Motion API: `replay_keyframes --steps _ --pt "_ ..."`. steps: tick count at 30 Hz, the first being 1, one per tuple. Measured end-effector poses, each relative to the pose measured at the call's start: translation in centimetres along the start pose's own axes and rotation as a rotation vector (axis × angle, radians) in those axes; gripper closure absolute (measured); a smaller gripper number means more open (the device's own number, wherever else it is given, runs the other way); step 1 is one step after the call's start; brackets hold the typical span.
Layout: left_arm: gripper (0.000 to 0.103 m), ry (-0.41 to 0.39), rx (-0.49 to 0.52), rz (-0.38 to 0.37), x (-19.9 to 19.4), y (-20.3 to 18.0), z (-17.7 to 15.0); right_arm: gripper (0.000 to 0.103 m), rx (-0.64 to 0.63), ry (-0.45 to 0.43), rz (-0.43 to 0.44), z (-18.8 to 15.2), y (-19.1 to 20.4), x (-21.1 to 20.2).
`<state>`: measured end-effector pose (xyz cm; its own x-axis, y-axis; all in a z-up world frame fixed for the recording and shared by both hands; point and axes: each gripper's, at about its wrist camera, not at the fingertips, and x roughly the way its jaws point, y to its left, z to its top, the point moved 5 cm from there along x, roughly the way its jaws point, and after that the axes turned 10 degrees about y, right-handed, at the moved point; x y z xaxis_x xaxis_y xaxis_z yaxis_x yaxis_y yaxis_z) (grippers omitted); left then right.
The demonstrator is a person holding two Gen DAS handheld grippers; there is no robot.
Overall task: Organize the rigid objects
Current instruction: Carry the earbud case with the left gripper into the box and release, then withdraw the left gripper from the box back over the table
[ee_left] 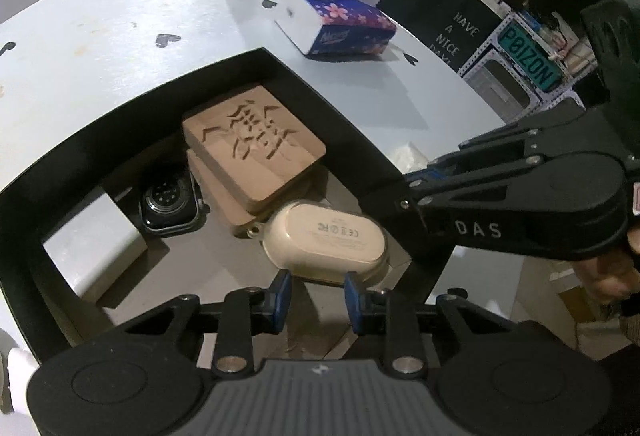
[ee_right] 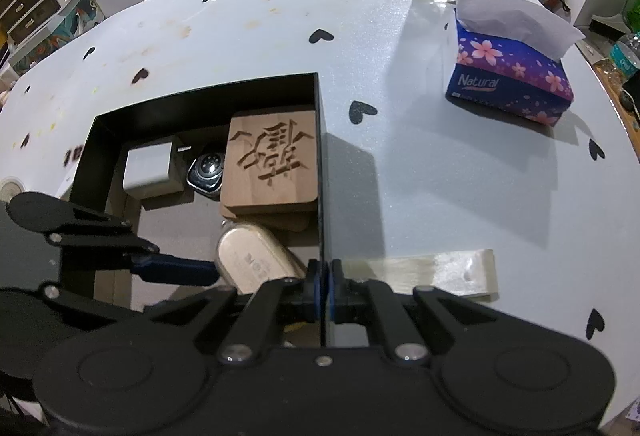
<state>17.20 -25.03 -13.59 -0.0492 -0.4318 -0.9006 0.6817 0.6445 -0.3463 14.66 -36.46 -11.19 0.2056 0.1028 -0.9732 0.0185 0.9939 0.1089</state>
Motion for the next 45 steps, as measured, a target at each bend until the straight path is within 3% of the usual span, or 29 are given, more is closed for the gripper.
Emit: replay_keyframes --steps 11,31,36,45 --pt "0.069 -0.023 -0.021 0.043 -1.5 -0.2 -0.5 0.099 0.004 0.002 0.004 0.1 -0.1 0.0" --pt "0.015 -0.207 -0.023 0.173 -8.3 -3.7 -3.4 0.098 -0.013 -0.006 0.008 -0.1 -0.1 -0.1" --pt "0.006 -0.242 -0.050 0.204 -9.4 -4.0 -4.6 0.099 -0.020 -0.009 0.006 -0.2 -0.1 -0.2" --pt "0.000 -0.322 -0.161 0.266 -11.4 -2.6 -7.3 0.099 -0.019 -0.014 0.006 -0.2 -0.1 -0.2"
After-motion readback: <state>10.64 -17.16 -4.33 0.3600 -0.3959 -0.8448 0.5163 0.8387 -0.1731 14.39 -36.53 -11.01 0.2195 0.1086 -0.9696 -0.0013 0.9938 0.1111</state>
